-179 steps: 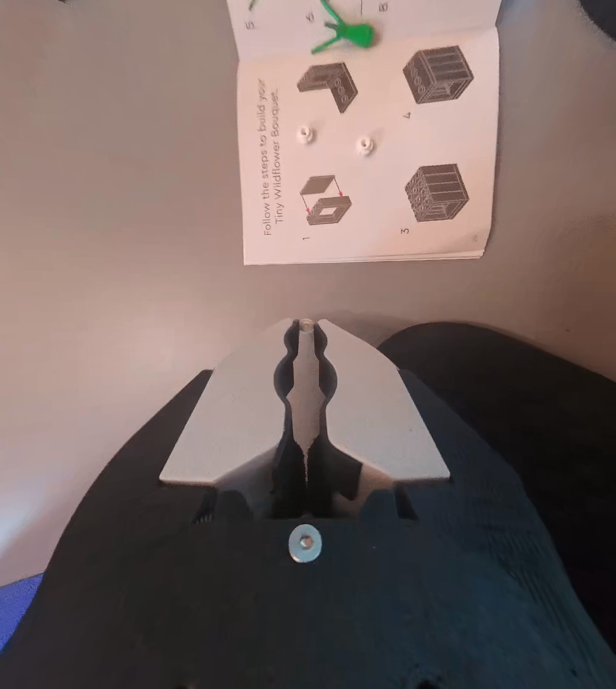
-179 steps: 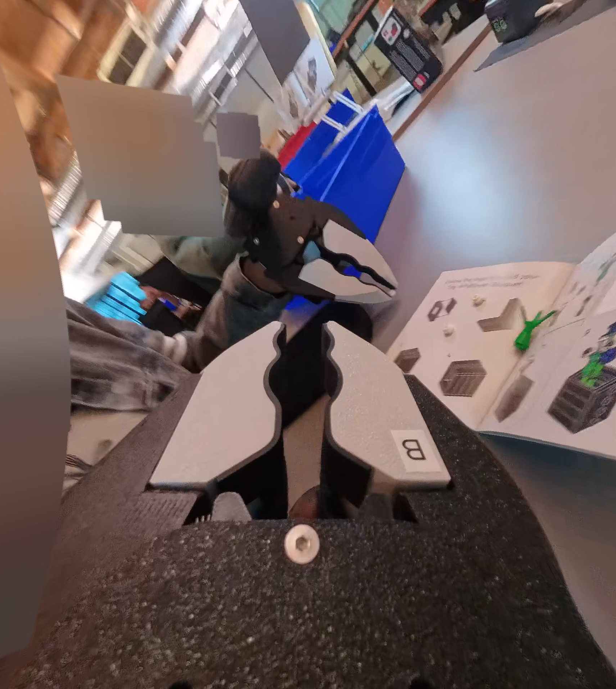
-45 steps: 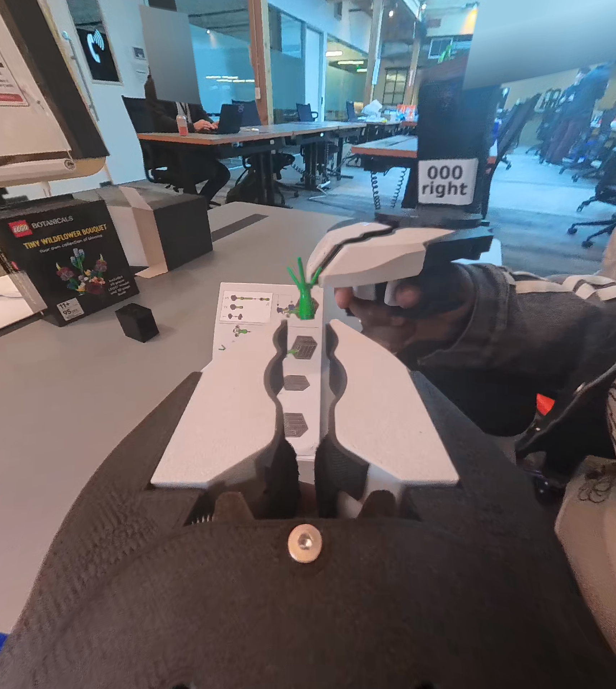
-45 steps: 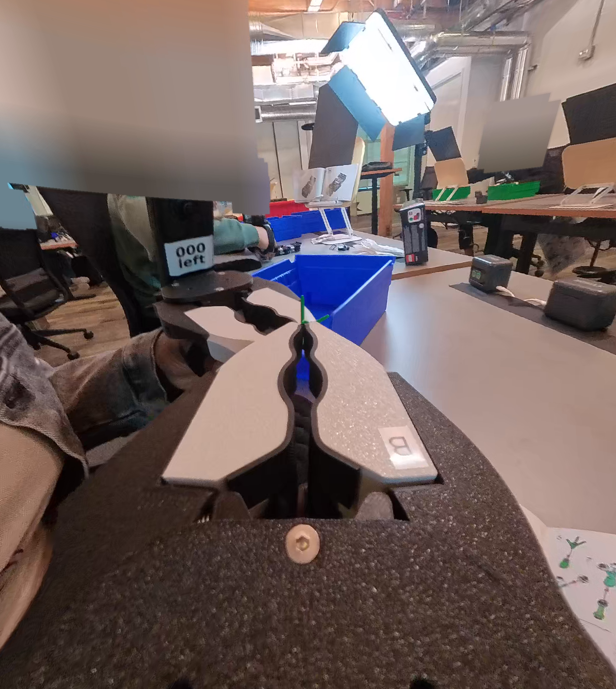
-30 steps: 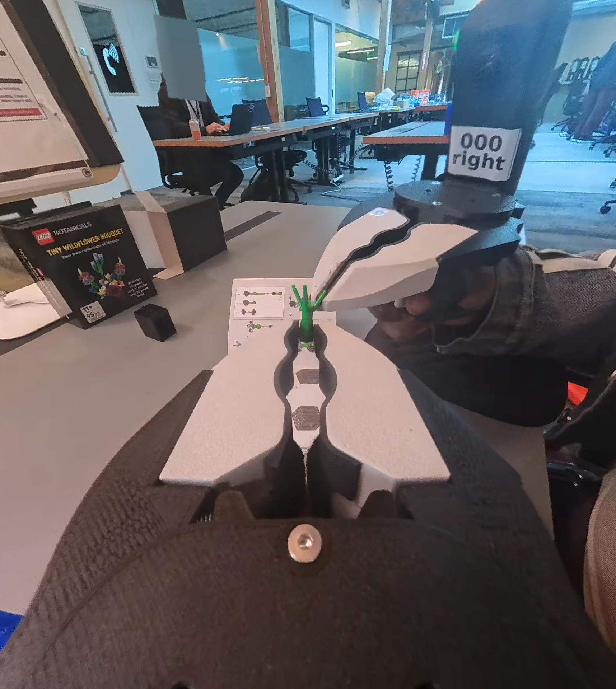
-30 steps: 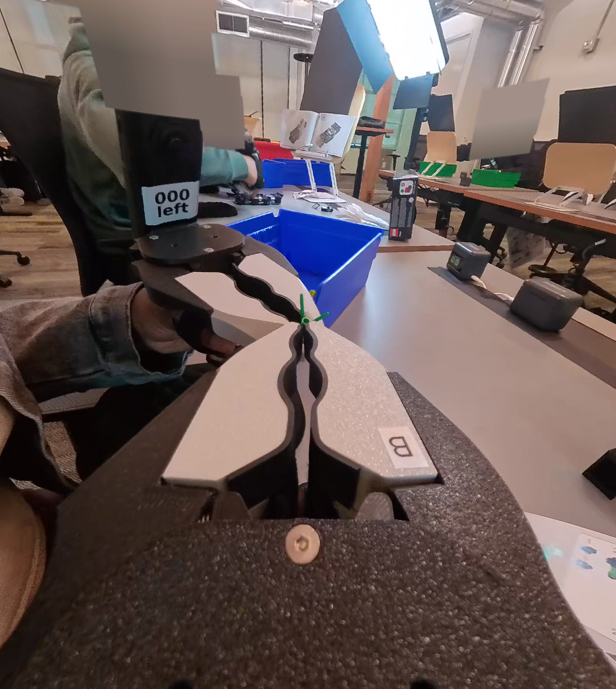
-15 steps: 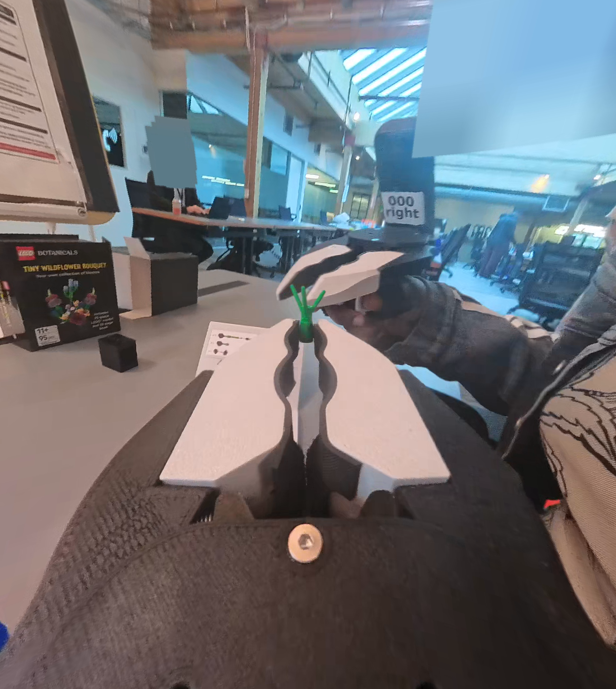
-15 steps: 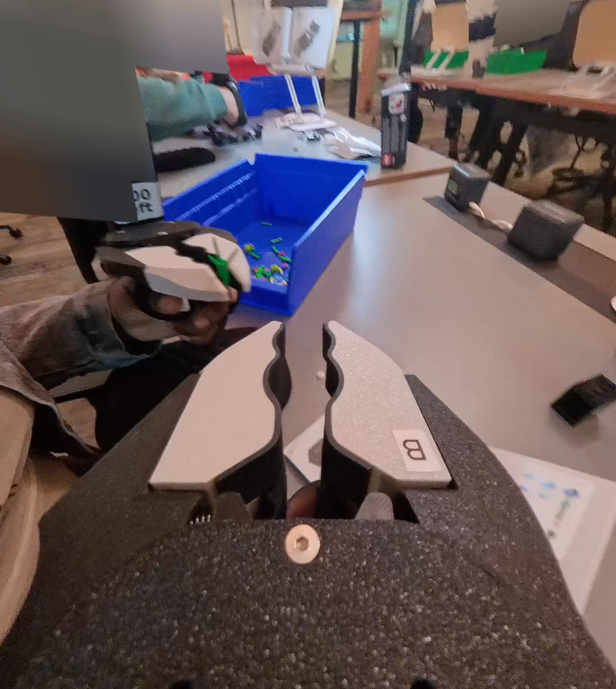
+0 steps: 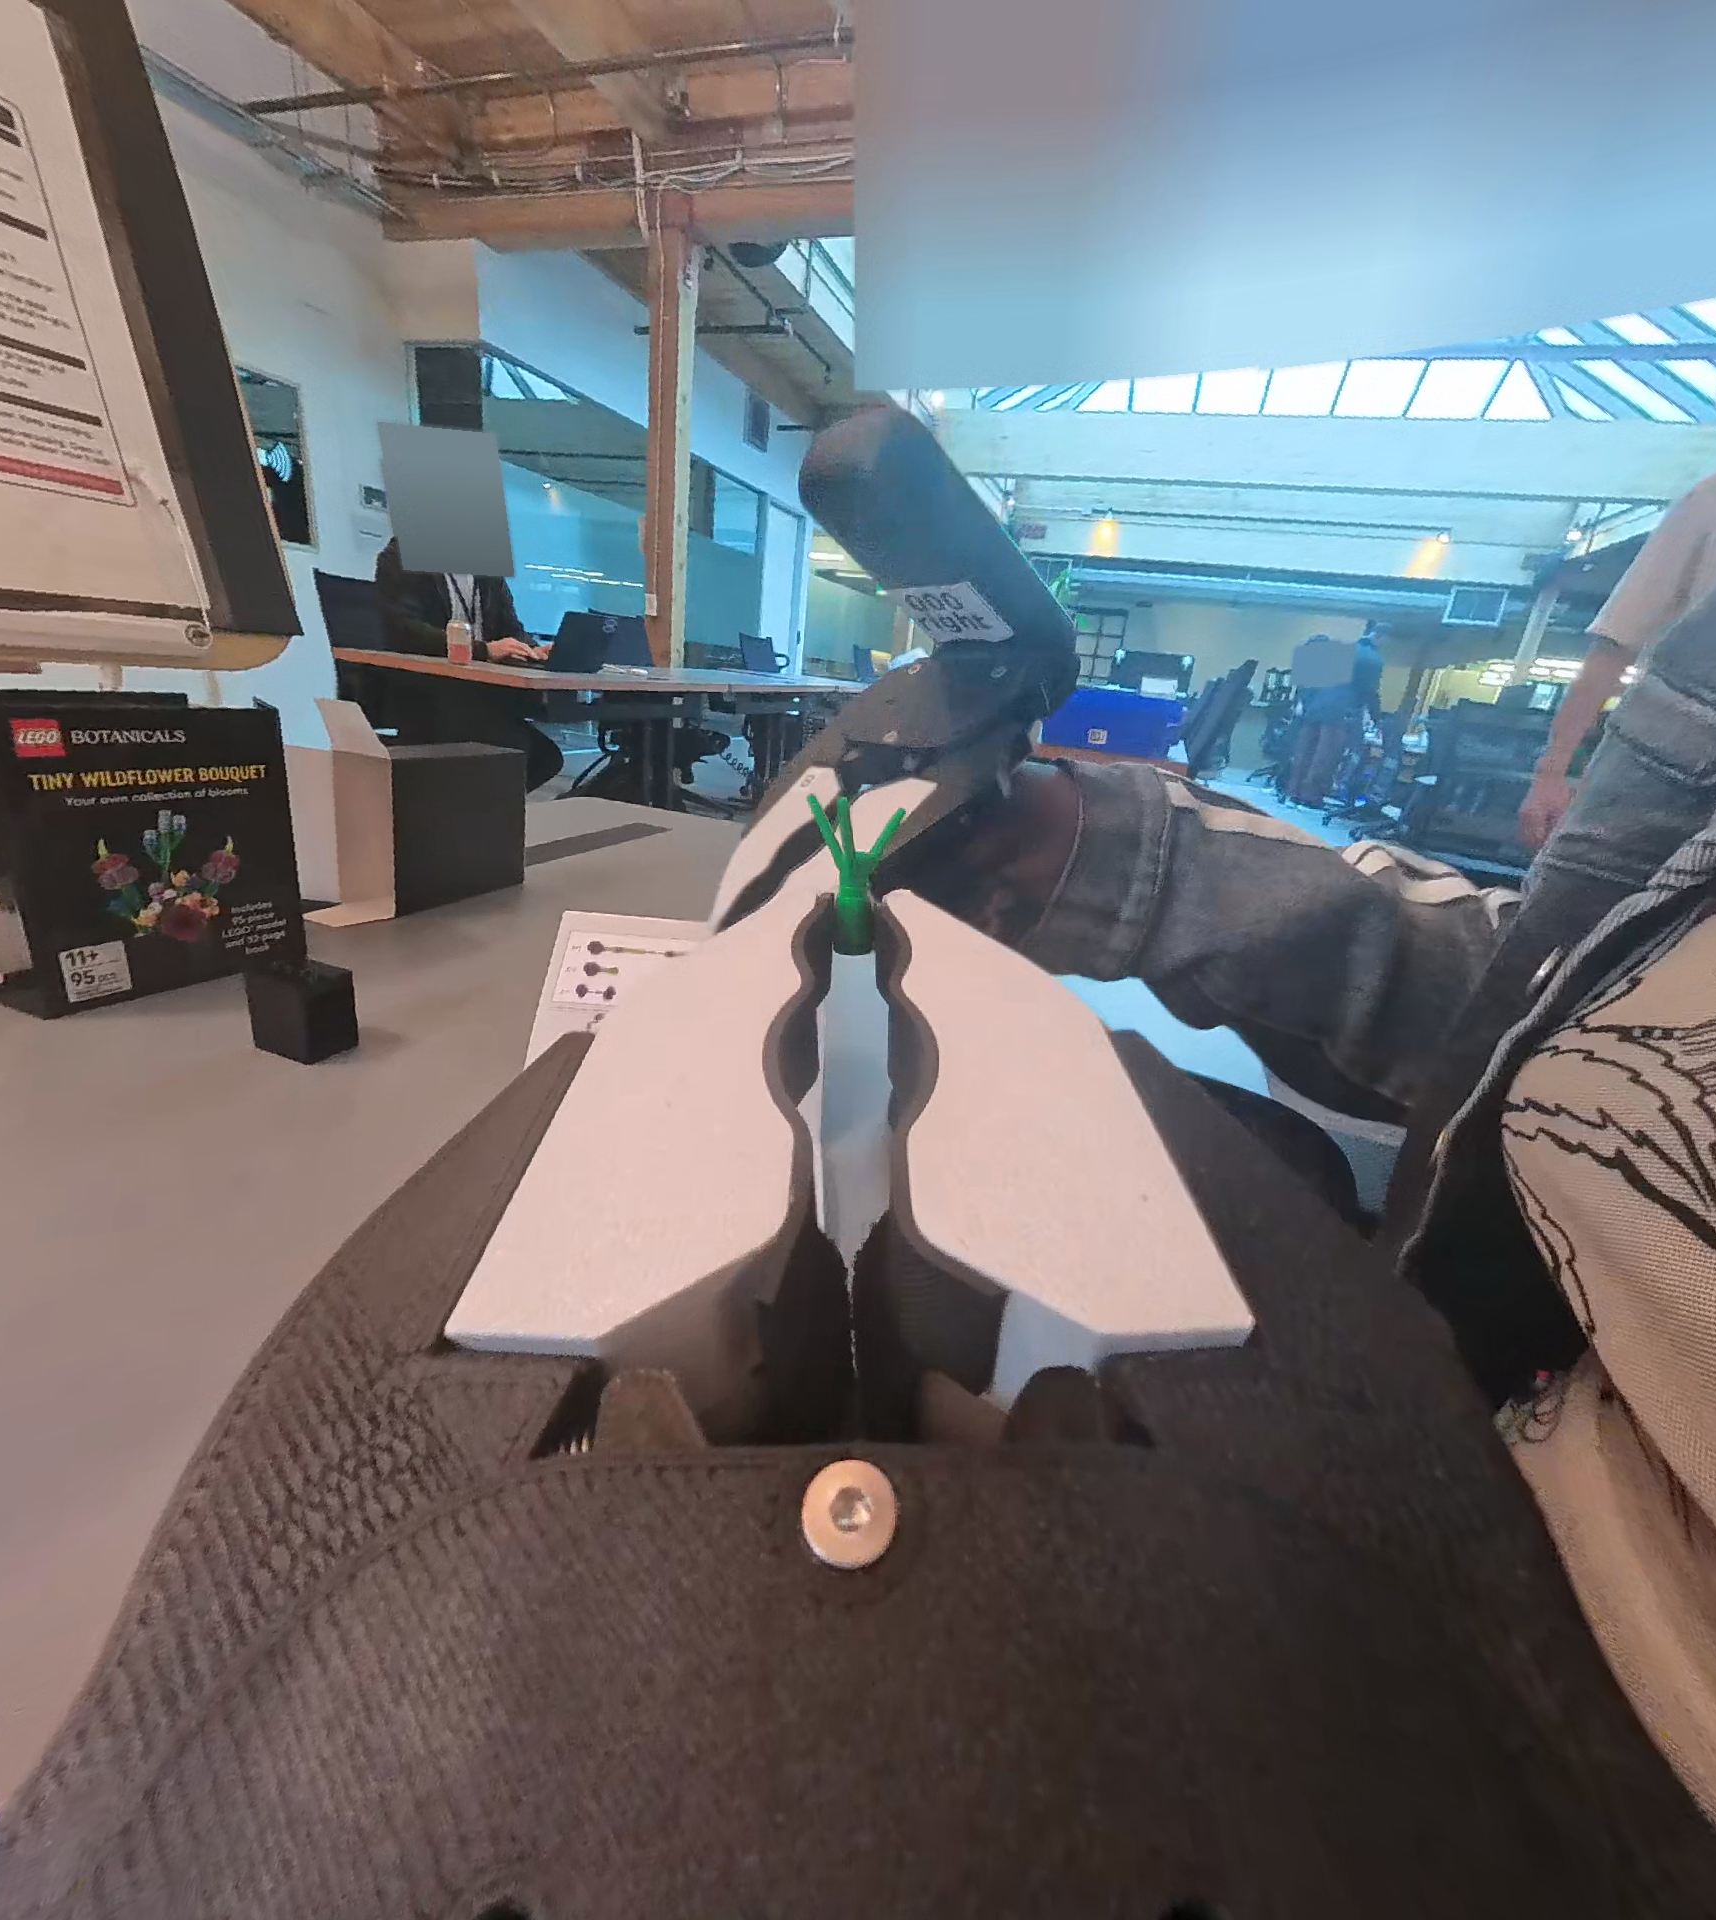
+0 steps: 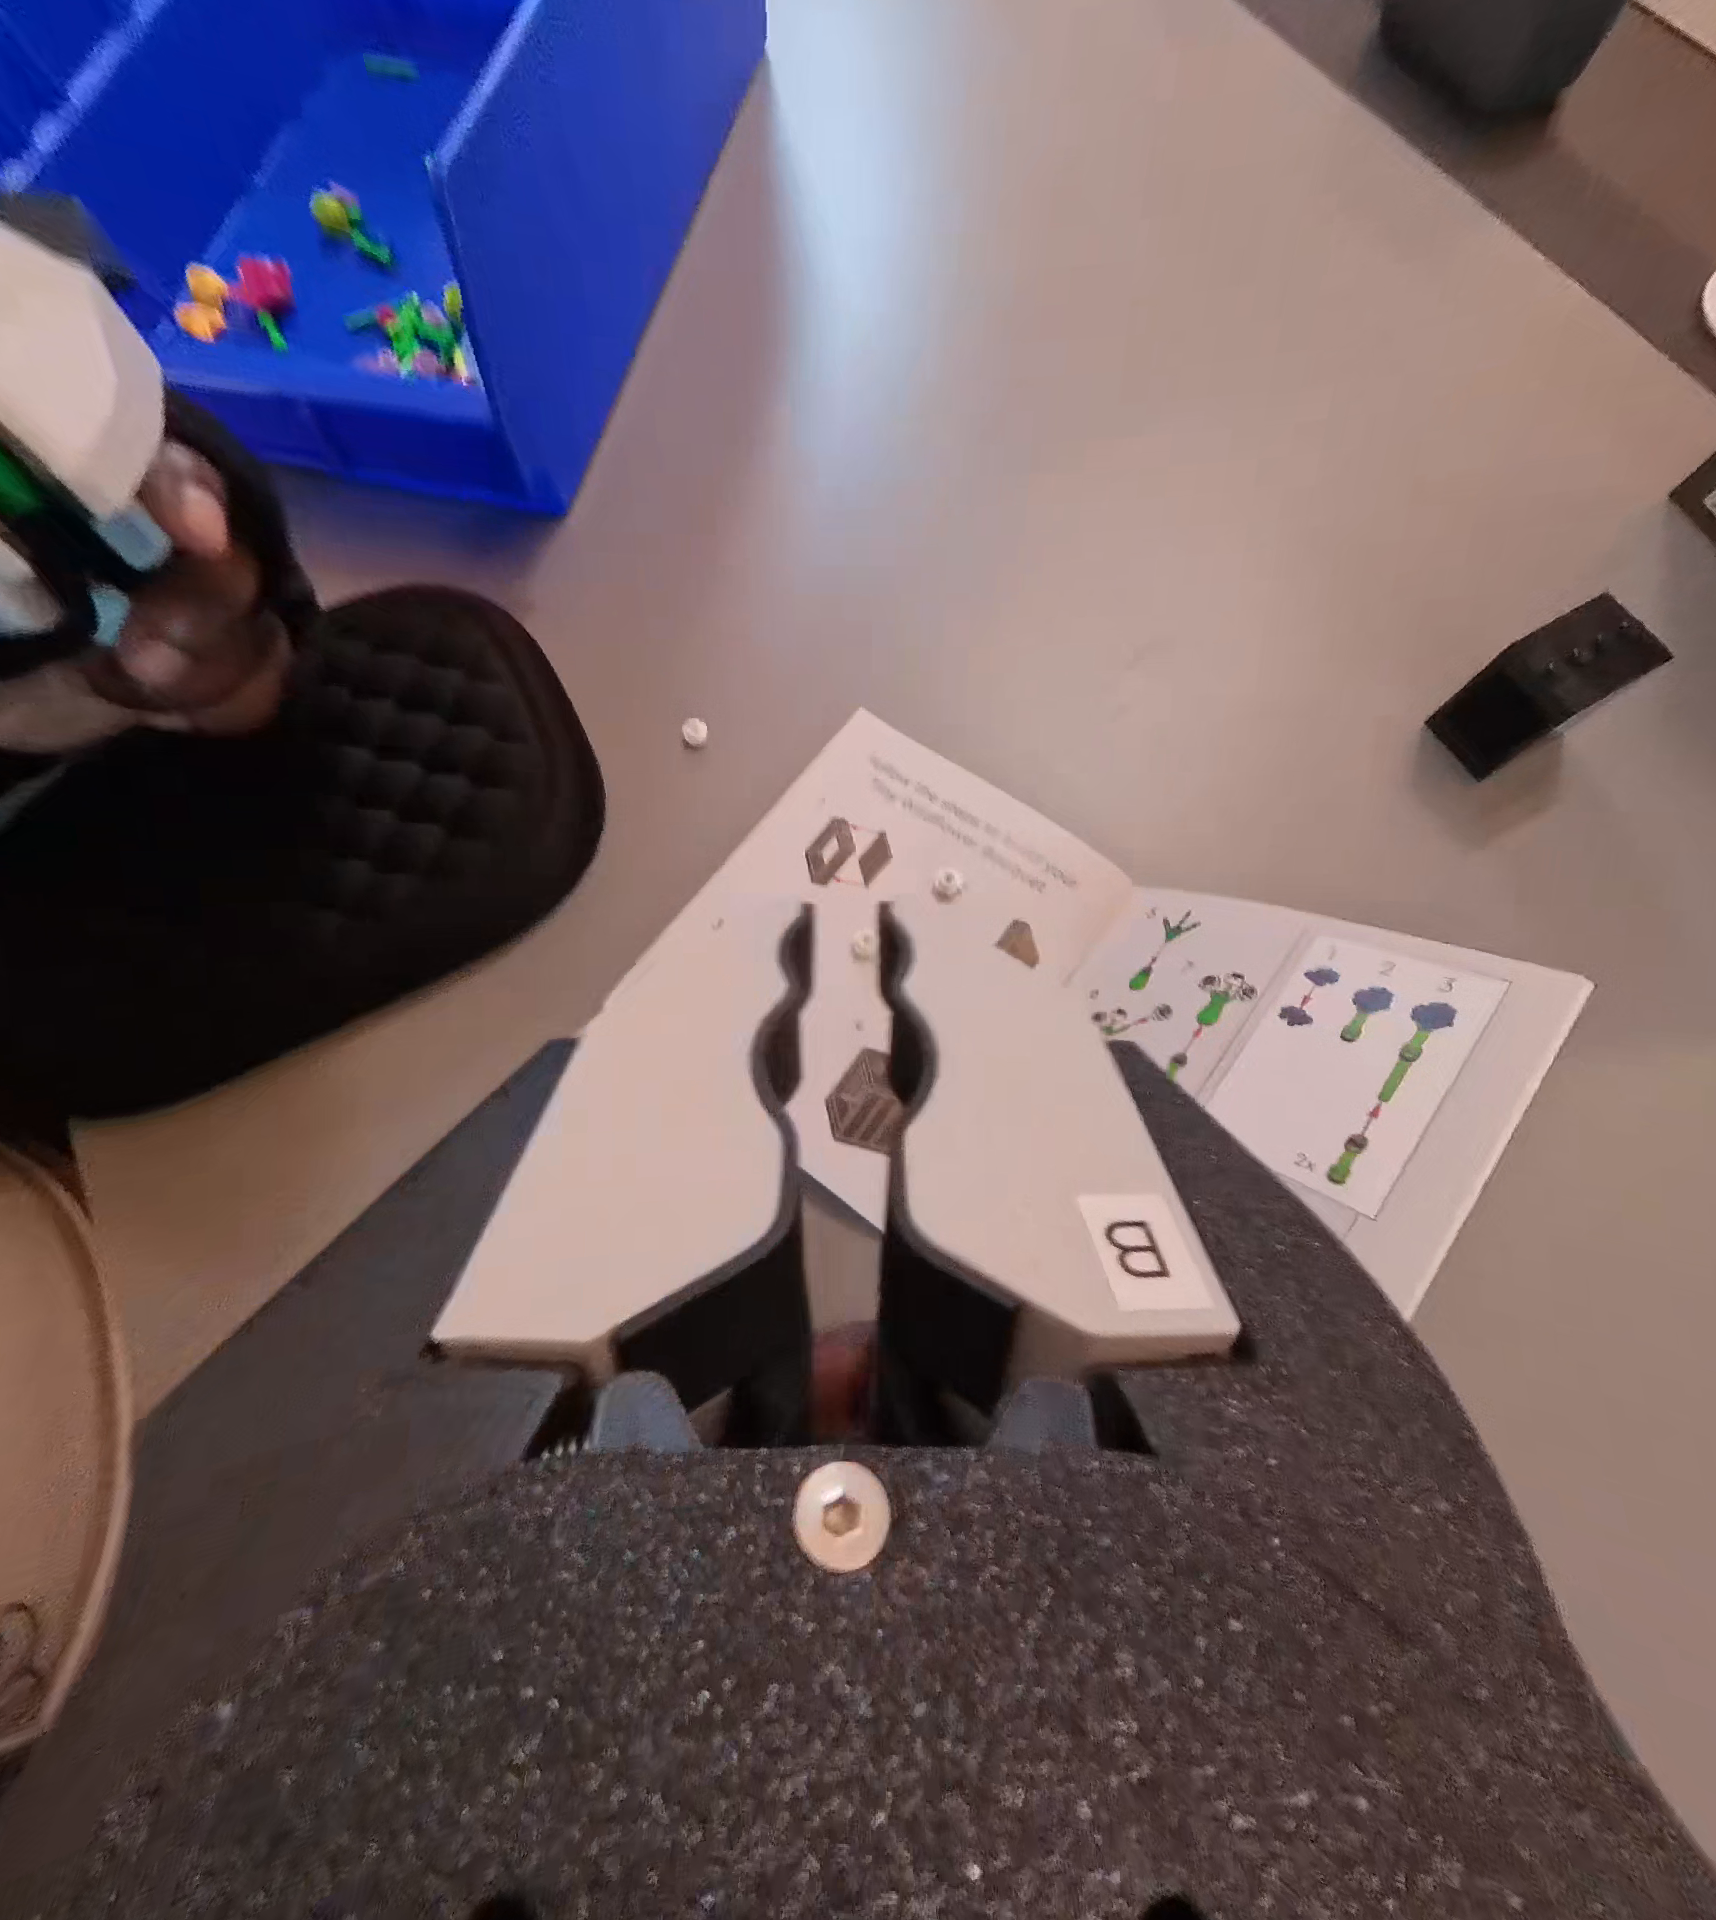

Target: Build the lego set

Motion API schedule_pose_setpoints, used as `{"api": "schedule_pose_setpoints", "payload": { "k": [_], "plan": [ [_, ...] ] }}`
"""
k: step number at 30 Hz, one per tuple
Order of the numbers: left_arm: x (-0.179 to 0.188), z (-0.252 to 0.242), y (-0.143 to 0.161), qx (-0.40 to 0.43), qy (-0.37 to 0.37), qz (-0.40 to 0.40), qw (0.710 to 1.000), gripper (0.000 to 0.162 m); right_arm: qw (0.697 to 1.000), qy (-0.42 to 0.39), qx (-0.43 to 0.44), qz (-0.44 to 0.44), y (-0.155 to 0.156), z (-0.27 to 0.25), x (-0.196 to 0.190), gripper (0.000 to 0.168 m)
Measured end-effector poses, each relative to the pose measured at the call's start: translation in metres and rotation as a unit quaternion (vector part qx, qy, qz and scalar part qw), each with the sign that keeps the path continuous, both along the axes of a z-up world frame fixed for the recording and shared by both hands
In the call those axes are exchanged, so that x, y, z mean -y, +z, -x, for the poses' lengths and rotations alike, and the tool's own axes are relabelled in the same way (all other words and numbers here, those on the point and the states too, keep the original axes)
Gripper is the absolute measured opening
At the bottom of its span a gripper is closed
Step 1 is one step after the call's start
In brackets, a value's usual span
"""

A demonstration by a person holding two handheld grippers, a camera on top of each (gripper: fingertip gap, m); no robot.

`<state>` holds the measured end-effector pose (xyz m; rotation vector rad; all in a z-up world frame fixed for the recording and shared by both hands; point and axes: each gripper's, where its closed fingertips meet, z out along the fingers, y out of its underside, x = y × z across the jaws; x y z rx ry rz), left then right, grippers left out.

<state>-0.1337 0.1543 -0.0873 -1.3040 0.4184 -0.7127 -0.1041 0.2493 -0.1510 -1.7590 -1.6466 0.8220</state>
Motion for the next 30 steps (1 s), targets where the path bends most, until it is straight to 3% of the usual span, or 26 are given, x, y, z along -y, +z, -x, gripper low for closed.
{"api": "schedule_pose_setpoints", "payload": {
  "k": [1,7,16,30],
  "plan": [
    [0.000,-0.001,-0.001,-0.004,0.001,-0.001,1.000,0.008,1.000,0.006,0.009,-0.008,-0.004,-0.003,0.000,0.000],
    [-0.001,0.000,-0.002,-0.005,0.004,-0.001,1.000,0.008,0.997,0.022,0.076,-0.006,-0.030,-0.013,-0.003,0.000],
    [-0.002,-0.003,-0.004,-0.015,0.003,0.003,1.000,0.007,0.985,0.030,0.155,-0.067,-0.061,0.008,-0.001,0.011],
    [-0.003,-0.002,-0.005,-0.008,-0.003,0.008,1.000,0.007,0.984,0.037,0.162,-0.068,-0.074,0.019,-0.002,0.007]
  ]
}}
